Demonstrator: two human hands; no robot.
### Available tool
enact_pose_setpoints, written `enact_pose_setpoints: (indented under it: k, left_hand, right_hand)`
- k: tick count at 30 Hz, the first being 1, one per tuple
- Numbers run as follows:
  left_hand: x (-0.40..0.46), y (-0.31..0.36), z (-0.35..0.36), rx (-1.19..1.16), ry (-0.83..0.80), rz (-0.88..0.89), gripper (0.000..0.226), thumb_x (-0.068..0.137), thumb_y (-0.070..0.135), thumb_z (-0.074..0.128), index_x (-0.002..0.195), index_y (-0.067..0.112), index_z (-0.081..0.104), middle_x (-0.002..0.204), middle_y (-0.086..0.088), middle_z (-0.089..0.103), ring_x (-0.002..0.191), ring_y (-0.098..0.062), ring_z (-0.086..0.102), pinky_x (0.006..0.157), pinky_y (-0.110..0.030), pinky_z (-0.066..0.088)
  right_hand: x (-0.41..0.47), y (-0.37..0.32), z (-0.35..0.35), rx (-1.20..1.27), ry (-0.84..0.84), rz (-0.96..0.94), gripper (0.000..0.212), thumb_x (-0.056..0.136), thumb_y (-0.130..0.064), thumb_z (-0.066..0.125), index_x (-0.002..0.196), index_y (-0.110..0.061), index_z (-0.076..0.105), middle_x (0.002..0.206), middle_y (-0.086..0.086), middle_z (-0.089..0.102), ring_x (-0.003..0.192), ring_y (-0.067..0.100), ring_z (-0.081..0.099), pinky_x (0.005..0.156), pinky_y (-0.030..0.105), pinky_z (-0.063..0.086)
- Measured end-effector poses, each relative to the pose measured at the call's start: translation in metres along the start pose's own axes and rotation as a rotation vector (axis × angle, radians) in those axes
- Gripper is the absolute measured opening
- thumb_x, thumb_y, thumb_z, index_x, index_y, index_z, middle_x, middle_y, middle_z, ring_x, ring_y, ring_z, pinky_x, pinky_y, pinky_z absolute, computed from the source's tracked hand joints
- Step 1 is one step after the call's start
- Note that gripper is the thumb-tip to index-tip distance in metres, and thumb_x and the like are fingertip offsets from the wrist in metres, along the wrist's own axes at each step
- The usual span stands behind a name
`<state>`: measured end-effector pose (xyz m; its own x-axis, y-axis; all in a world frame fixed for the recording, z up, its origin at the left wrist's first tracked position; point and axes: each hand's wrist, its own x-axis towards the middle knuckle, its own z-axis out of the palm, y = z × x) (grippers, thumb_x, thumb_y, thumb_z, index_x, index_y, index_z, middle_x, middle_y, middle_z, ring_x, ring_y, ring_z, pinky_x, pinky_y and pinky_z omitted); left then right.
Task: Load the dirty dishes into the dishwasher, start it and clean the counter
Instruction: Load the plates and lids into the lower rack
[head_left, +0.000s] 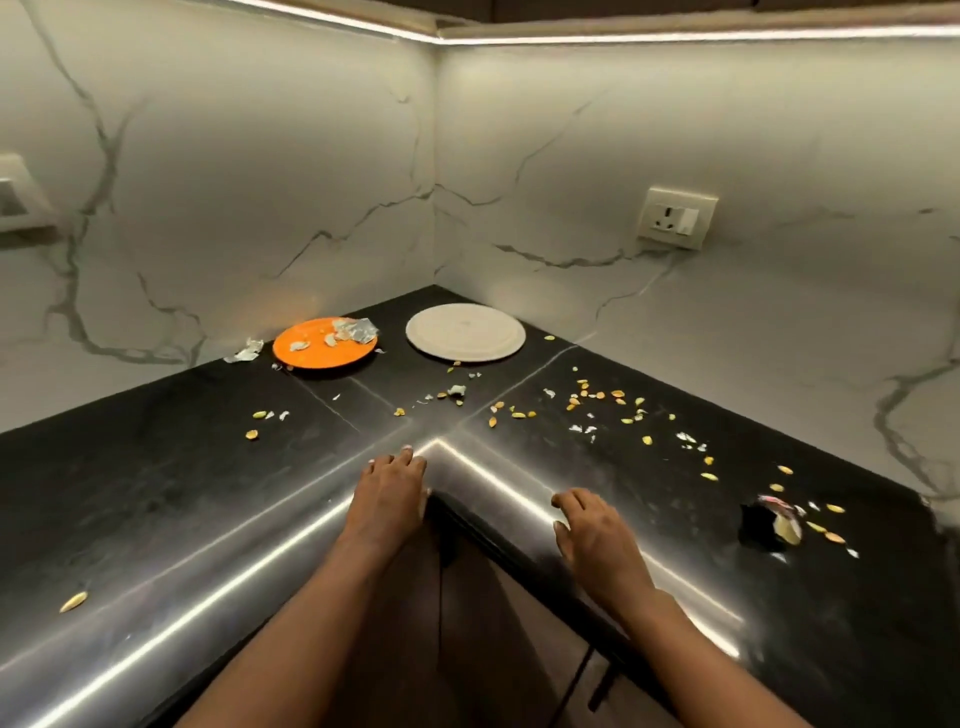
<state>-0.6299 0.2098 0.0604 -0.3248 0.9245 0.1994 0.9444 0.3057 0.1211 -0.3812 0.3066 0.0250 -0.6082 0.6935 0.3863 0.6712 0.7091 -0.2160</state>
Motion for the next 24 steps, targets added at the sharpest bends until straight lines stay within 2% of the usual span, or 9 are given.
enact_pose_setpoints:
  k: [4,7,10,13,17,19,21,24]
  left_hand:
    - [0.018,-0.021,0.009,0.07,-0.034,-0.094,0.043,0.09,0.036,0.056,0.128,0.016,0.05,0.139,-0.006,0.048,0.128,-0.027,0.041,0.11,-0.039,0.031]
    - [0.047,-0.036,0.006,0.067,-0.053,-0.237,0.066,0.089,0.047,0.058,0.139,0.011,0.037,0.153,-0.013,0.028,0.143,-0.034,0.017,0.115,-0.051,0.015]
    - [0.079,-0.048,0.006,0.019,-0.145,-0.344,0.089,0.086,0.059,0.055,0.149,0.008,0.017,0.158,-0.017,0.005,0.145,-0.039,-0.002,0.113,-0.059,0.009]
    - [0.119,-0.06,0.015,-0.036,-0.198,-0.386,0.097,0.083,0.061,0.057,0.151,0.009,0.01,0.158,-0.019,0.0,0.144,-0.041,-0.004,0.113,-0.059,0.009]
    - [0.177,-0.073,0.035,-0.103,-0.185,-0.375,0.088,0.088,0.051,0.057,0.151,0.011,0.01,0.159,-0.017,0.004,0.145,-0.04,-0.001,0.116,-0.057,0.011]
    - [0.205,-0.082,0.043,-0.121,-0.194,-0.379,0.087,0.089,0.045,0.06,0.152,0.01,0.01,0.159,-0.017,0.003,0.145,-0.04,-0.001,0.115,-0.059,0.011]
    - [0.229,-0.1,0.049,-0.12,-0.286,-0.433,0.101,0.082,0.046,0.068,0.152,0.009,0.004,0.158,-0.02,-0.004,0.144,-0.044,-0.006,0.113,-0.063,0.008]
    - [0.245,-0.135,0.057,-0.136,-0.522,-0.527,0.128,0.065,0.054,0.079,0.151,0.011,-0.005,0.156,-0.02,-0.018,0.14,-0.048,-0.015,0.108,-0.069,0.003]
  right_hand:
    - [0.032,0.007,0.021,0.055,-0.05,-0.058,0.027,0.074,-0.01,0.078,0.097,-0.015,0.064,0.093,0.001,0.065,0.08,0.024,0.064,0.066,0.034,0.051]
    - [0.058,0.012,0.037,0.099,-0.081,-0.067,0.027,0.075,-0.011,0.076,0.098,-0.016,0.063,0.095,0.001,0.065,0.083,0.025,0.063,0.069,0.035,0.051]
    - [0.081,0.016,0.052,0.108,-0.112,-0.07,0.026,0.079,-0.012,0.074,0.102,-0.016,0.063,0.098,0.001,0.065,0.088,0.025,0.063,0.073,0.037,0.052]
    - [0.113,0.021,0.064,0.115,-0.135,-0.077,0.025,0.08,-0.013,0.072,0.103,-0.016,0.063,0.099,0.001,0.065,0.088,0.025,0.063,0.074,0.038,0.053]
    - [0.172,0.024,0.083,0.112,-0.131,-0.069,0.029,0.077,-0.011,0.076,0.103,-0.015,0.064,0.099,0.003,0.065,0.09,0.027,0.065,0.075,0.039,0.054]
    - [0.2,0.021,0.093,0.13,-0.139,-0.045,0.025,0.082,-0.013,0.071,0.106,-0.015,0.063,0.103,0.004,0.065,0.093,0.028,0.063,0.079,0.041,0.053]
    - [0.227,0.013,0.107,0.161,-0.145,-0.026,0.024,0.086,-0.016,0.067,0.11,-0.013,0.062,0.107,0.006,0.064,0.097,0.029,0.061,0.084,0.041,0.051]
    - [0.261,-0.009,0.129,0.223,-0.158,-0.018,0.025,0.087,-0.015,0.066,0.111,-0.013,0.062,0.107,0.008,0.064,0.099,0.029,0.06,0.085,0.04,0.05]
